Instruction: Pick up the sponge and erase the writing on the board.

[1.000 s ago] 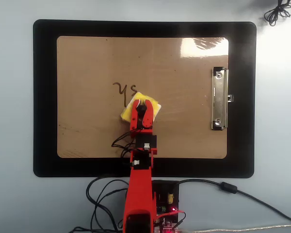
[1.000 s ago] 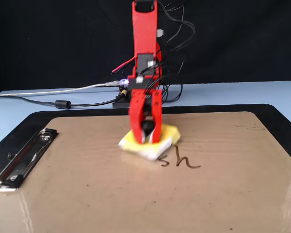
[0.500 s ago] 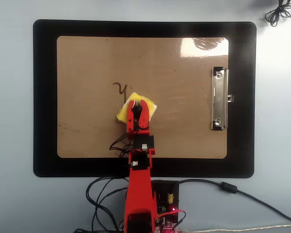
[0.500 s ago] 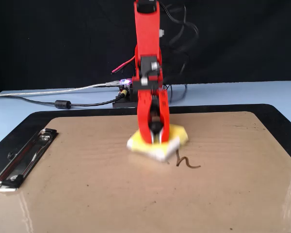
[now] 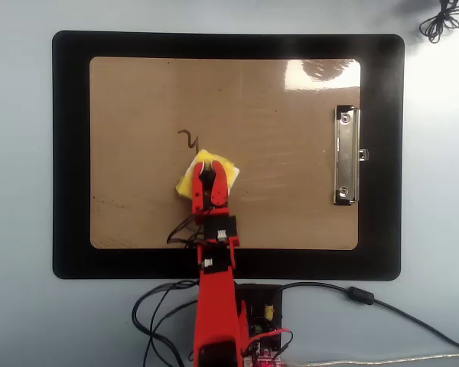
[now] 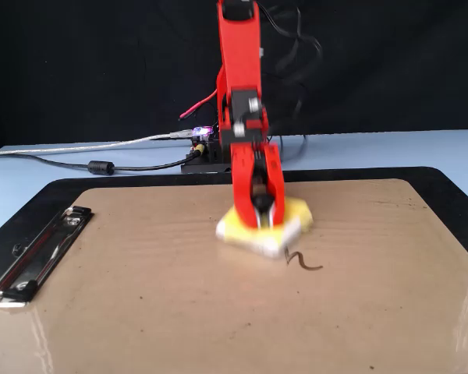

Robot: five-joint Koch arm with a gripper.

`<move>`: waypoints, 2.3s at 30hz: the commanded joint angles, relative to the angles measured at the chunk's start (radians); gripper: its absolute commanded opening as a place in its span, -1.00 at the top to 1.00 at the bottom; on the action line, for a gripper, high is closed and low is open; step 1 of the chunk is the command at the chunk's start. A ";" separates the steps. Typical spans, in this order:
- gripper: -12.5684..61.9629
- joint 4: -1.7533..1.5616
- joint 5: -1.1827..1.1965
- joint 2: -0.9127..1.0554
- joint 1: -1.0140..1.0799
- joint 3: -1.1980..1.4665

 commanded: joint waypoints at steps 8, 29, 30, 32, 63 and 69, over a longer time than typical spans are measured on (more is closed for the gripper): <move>0.88 0.080 -0.048 -0.453 -0.029 -0.551; 0.88 0.161 -0.058 -0.396 -0.092 -0.549; 0.88 0.161 -0.058 -0.267 -0.095 -0.408; 0.88 0.166 -0.058 -0.064 -0.098 -0.221; 0.88 0.169 -0.509 0.003 -0.795 -0.146; 0.88 0.156 -0.460 -0.049 -0.782 -0.150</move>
